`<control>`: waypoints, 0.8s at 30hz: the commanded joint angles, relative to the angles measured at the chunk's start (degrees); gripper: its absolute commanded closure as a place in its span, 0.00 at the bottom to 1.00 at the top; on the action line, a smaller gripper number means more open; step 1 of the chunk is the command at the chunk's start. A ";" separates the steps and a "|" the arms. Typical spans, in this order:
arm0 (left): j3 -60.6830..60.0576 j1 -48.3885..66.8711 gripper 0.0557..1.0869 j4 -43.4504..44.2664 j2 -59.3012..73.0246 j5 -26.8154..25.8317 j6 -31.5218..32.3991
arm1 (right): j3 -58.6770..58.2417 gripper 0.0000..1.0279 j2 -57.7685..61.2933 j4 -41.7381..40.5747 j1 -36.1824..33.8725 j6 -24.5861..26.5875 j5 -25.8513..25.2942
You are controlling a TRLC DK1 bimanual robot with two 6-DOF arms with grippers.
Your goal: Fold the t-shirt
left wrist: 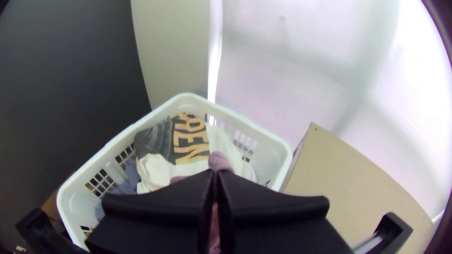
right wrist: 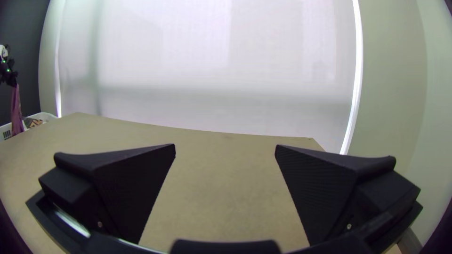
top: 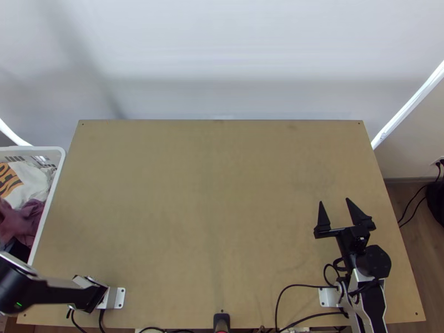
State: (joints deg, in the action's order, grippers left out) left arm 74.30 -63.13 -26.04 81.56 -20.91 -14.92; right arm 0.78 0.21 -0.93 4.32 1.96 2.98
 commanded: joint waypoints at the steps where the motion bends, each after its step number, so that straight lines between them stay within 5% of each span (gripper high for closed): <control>1: 0.93 1.61 0.96 -1.12 -6.59 -1.42 2.00 | -0.34 0.04 -0.30 0.84 -0.36 0.33 -0.35; 17: 5.41 27.10 0.96 -8.85 -30.06 -0.80 13.42 | -0.34 0.04 -0.30 0.84 -0.36 0.33 -0.35; 24: 4.80 56.37 0.96 -10.70 -33.57 17.30 14.30 | -0.34 0.04 -0.30 0.84 -0.36 0.33 -0.35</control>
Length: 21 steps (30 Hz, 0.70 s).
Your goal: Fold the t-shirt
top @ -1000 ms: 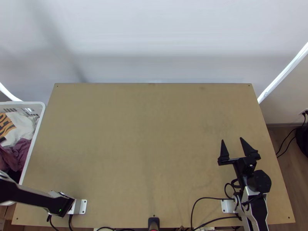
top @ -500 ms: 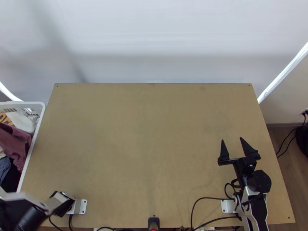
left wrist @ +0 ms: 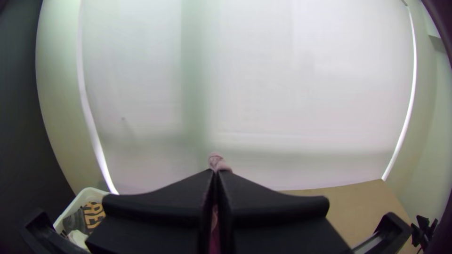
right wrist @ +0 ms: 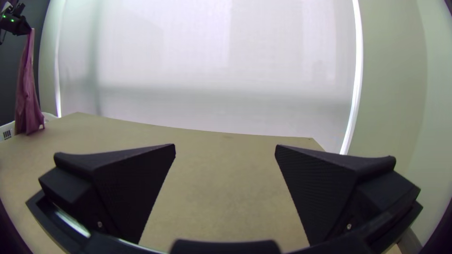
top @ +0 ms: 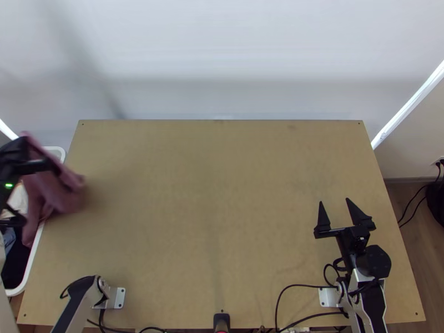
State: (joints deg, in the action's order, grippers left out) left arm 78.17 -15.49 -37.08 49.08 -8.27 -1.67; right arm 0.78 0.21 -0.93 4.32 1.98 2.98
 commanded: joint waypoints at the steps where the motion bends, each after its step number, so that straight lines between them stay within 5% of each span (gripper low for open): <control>1: 1.02 14.26 0.96 0.34 -1.09 8.80 1.06 | -0.34 0.04 -0.30 0.84 -0.36 0.31 -0.35; 5: 1.11 39.30 0.96 0.17 0.67 28.40 1.32 | -0.34 0.04 -0.30 0.84 -0.36 0.31 -0.35; 7: 0.49 46.86 0.96 0.08 1.90 33.41 2.38 | -0.34 0.04 -0.30 0.84 -0.36 0.31 -0.35; 21: -4.69 69.01 0.96 4.82 18.16 37.10 12.39 | -0.34 0.04 -0.30 0.84 -0.36 0.31 -0.35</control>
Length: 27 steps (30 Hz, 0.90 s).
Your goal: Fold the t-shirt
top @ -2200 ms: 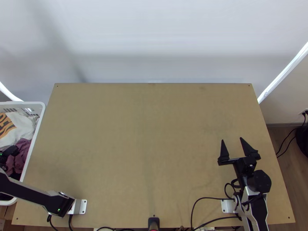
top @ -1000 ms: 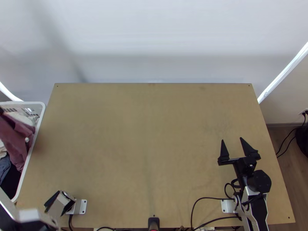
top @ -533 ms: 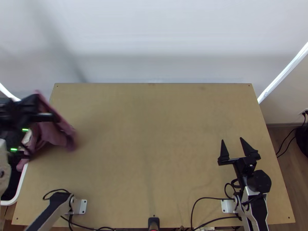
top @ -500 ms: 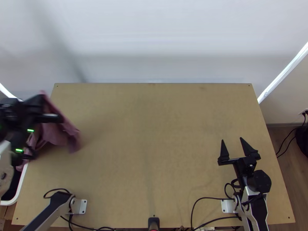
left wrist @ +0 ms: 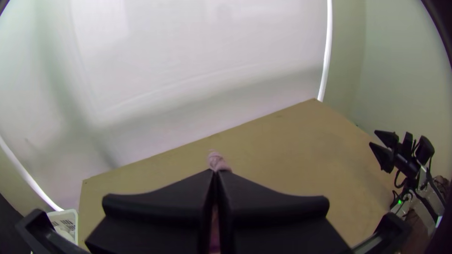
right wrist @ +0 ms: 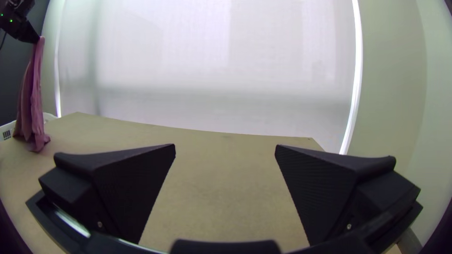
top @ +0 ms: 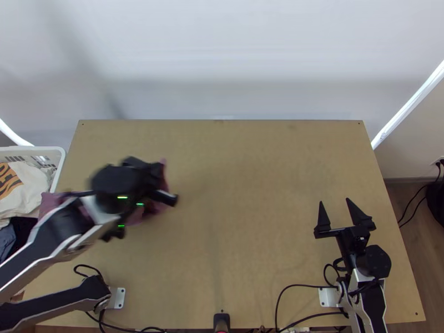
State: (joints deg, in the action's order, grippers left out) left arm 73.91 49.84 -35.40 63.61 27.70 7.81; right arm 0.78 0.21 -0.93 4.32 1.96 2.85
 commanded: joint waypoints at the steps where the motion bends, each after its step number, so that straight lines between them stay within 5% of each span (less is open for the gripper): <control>1: -0.26 5.00 0.96 3.93 5.64 1.12 3.79 | -0.34 0.04 -0.30 0.84 -0.36 0.33 -0.22; 22: 41.49 20.47 0.96 8.59 56.53 -0.19 13.10 | -0.34 0.04 -0.30 0.84 -0.36 0.33 -0.22; 23: 43.86 20.64 0.93 8.41 58.29 -0.19 13.02 | -0.34 0.04 -0.30 0.84 -0.36 0.33 -0.22; 25: 47.29 20.64 0.55 7.98 60.49 -0.19 12.40 | -0.34 0.04 -0.30 0.84 -0.36 0.33 -0.22; 27: 49.31 20.64 0.34 6.74 61.19 -0.46 11.17 | -0.34 0.04 -0.30 0.84 -0.36 0.33 -0.22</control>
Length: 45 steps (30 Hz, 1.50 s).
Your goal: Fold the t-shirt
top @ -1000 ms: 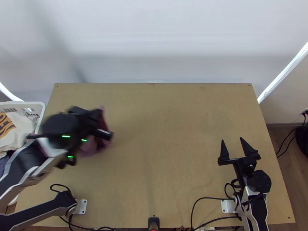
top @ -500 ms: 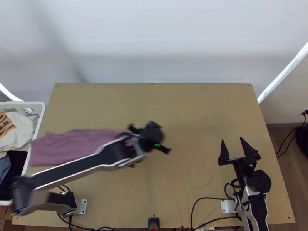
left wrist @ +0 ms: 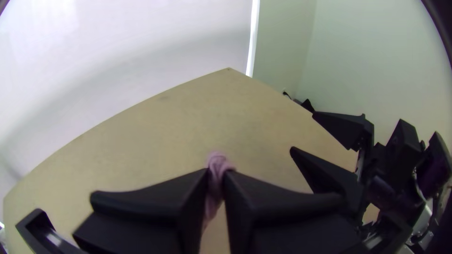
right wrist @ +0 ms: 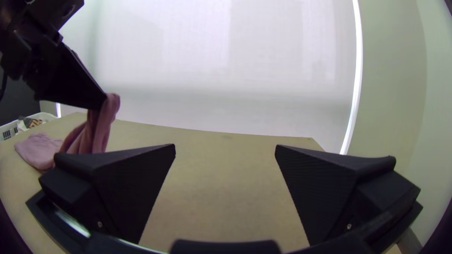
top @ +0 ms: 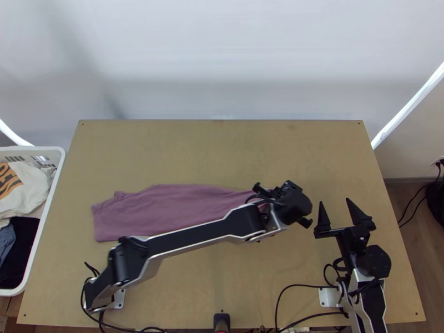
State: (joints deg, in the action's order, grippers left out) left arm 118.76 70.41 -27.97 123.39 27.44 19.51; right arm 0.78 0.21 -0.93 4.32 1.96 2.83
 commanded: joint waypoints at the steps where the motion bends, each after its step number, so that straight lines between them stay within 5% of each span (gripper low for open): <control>1: 5.17 -0.10 0.19 -0.69 1.24 -0.28 -1.14 | -0.34 0.04 -0.30 0.84 -0.36 0.33 -0.19; 2: 5.96 -0.28 0.02 -0.77 0.88 -0.81 -1.23 | -0.34 0.04 -0.30 0.84 -0.36 0.33 -0.19; 7: 6.05 -2.12 0.04 -2.18 -3.51 -3.71 -1.40 | -0.34 0.04 -0.30 0.84 -0.36 0.33 -0.19; 11: 5.96 -6.08 0.04 -5.96 -5.62 -11.97 -0.52 | -0.34 0.04 -0.30 0.84 -0.36 0.33 -0.19; 32: -1.78 -39.56 0.04 -33.91 -33.39 -13.91 -7.64 | -0.34 0.04 -0.30 0.84 -0.36 0.33 -0.19; 42: -26.91 -53.98 0.04 -35.75 -54.49 -18.48 -7.55 | -0.34 0.04 -0.30 0.84 -0.19 0.33 -0.19; 45: -32.71 -59.07 0.04 -35.84 -59.41 -20.50 -7.64 | -0.34 0.04 -0.30 0.84 2.89 -7.05 -0.19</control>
State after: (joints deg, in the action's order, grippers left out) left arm 90.78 14.90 -63.33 68.31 8.38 12.36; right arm 0.78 0.21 -0.93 4.93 0.10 2.83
